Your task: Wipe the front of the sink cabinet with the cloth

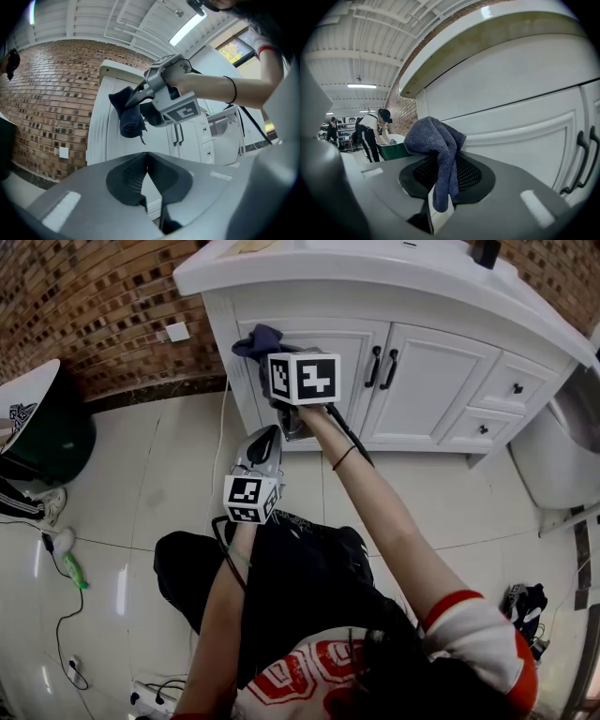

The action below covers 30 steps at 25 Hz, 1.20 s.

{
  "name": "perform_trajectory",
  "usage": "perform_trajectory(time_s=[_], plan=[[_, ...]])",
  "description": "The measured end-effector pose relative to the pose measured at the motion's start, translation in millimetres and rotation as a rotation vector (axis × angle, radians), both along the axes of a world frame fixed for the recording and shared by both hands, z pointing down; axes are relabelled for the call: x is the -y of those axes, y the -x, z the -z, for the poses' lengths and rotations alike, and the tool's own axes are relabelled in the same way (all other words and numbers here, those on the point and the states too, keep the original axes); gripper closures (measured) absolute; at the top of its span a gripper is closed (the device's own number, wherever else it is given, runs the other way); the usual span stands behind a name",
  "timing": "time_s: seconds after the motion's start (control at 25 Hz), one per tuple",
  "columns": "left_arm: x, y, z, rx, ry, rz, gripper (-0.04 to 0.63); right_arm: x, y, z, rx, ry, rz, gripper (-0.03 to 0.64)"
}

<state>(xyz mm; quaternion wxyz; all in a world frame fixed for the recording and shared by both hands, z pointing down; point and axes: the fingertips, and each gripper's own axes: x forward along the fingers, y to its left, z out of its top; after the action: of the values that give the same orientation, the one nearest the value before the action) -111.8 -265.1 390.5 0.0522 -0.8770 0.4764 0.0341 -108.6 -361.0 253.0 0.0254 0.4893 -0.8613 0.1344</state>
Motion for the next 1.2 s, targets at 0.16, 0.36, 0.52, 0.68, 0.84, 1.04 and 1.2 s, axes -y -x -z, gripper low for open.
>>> perform_trajectory(time_s=[0.16,0.36,0.52,0.68,0.84,1.04,1.2], plan=[[0,0,-1,-0.003,0.003,-0.001,0.595,-9,-53,-5,-0.014,-0.030,-0.063,0.538],[0,3,-2,-0.010,0.009,0.004,0.595,-21,-143,-21,-0.046,-0.049,-0.213,0.538],[0,5,-2,-0.009,0.010,0.007,0.595,-29,-186,-35,-0.021,-0.028,-0.288,0.538],[-1,6,-2,-0.011,0.009,0.008,0.595,-18,-187,-48,-0.003,0.005,-0.301,0.538],[-2,6,-3,-0.009,0.011,0.008,0.595,-6,-161,-60,0.018,0.030,-0.268,0.538],[-3,8,-3,-0.014,0.011,0.012,0.595,4,-117,-75,-0.007,0.042,-0.195,0.538],[-3,11,-3,-0.018,0.016,0.019,0.595,7,-83,-89,-0.013,0.055,-0.129,0.538]])
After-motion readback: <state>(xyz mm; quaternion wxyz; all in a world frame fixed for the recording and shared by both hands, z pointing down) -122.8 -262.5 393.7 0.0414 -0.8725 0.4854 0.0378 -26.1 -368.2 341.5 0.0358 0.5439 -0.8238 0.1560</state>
